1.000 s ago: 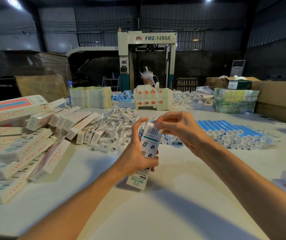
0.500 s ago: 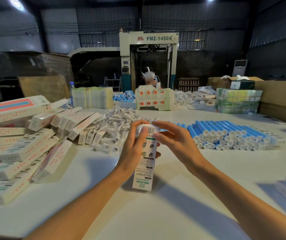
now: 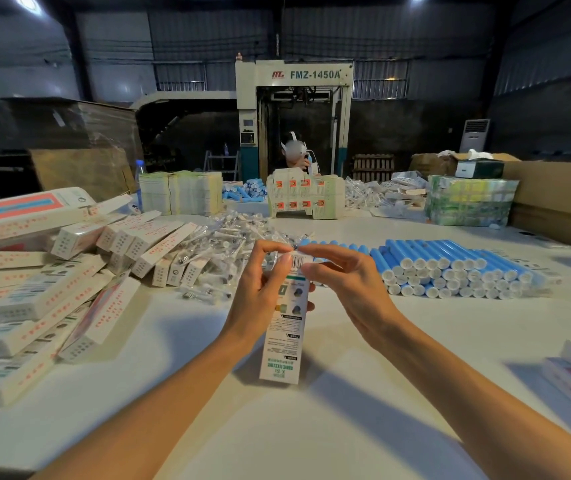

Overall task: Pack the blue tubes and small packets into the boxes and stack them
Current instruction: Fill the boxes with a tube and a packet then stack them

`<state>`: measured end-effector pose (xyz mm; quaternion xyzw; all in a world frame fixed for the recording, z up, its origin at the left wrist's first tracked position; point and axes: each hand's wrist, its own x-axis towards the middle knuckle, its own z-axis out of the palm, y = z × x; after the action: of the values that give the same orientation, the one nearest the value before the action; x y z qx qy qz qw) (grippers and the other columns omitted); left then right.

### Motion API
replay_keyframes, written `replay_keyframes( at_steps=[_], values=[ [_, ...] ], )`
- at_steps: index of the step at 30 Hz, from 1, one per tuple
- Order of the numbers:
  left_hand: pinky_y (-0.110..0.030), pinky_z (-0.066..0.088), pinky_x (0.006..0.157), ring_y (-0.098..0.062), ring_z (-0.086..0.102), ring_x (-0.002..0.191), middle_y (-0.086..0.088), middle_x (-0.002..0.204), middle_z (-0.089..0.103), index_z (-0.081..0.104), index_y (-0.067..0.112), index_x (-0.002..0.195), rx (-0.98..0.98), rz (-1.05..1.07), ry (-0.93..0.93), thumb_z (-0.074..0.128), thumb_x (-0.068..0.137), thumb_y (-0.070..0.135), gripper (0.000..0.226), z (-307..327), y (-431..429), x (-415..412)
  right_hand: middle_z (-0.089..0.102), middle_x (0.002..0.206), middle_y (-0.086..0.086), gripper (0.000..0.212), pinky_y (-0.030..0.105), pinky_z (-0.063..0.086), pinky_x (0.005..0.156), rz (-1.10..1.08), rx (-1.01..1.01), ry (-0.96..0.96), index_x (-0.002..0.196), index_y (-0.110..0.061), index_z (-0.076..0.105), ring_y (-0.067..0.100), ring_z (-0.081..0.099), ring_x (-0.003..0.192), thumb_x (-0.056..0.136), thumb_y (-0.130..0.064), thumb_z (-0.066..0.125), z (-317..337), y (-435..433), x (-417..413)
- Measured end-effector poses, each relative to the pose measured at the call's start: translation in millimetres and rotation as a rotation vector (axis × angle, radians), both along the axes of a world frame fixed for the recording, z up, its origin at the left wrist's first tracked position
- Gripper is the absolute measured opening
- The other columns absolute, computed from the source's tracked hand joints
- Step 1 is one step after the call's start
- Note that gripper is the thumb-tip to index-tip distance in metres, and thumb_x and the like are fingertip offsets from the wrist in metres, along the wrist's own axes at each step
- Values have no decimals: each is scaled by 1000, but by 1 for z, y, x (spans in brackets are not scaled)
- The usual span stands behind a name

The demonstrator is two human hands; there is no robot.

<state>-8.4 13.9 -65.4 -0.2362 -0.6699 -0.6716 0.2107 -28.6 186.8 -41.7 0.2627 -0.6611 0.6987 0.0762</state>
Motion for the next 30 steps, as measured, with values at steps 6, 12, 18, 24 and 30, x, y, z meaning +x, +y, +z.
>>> replay_keyframes(
  at_steps=[6, 12, 18, 24, 30],
  values=[
    [-40, 65, 61, -38, 80, 81, -16, 97, 79, 48, 20, 124, 26, -38, -24, 53, 112, 28, 15, -1, 1, 0, 80, 101, 3, 18, 27, 60, 72, -24, 8, 13, 107, -26, 82, 30, 72, 93, 89, -22, 80, -1, 1, 1],
    [-42, 65, 64, -39, 80, 81, -17, 96, 80, 47, 21, 121, -4, -44, -51, 51, 113, 31, 13, -5, 0, -6, 80, 99, -2, 12, 23, 58, 69, -91, 50, 20, 103, -23, 82, 19, 75, 90, 91, -24, 79, -3, -1, 1],
    [-36, 62, 69, -25, 76, 82, -13, 96, 76, 50, 33, 130, -23, 47, -57, 49, 113, 36, 18, -14, -1, -14, 74, 123, -4, 41, 33, 59, 91, -32, 18, -76, 137, -26, 65, 17, 72, 106, 98, -33, 71, -17, -6, 2],
    [-44, 60, 85, -23, 78, 98, -3, 107, 80, 50, 28, 129, 123, -6, -235, 42, 109, 58, 37, -15, -3, -20, 71, 124, 6, 39, 31, 56, 88, 230, 119, -359, 134, -31, 66, 18, 68, 110, 105, -53, 51, -27, -12, 15],
    [-42, 59, 98, -9, 72, 111, 17, 113, 73, 48, 40, 134, -32, 13, -199, 33, 105, 67, 42, -18, -6, -21, 68, 132, -1, 44, 46, 49, 109, 159, 137, -327, 142, -38, 57, 22, 62, 127, 104, -59, 46, -27, -12, 32]
  ],
)
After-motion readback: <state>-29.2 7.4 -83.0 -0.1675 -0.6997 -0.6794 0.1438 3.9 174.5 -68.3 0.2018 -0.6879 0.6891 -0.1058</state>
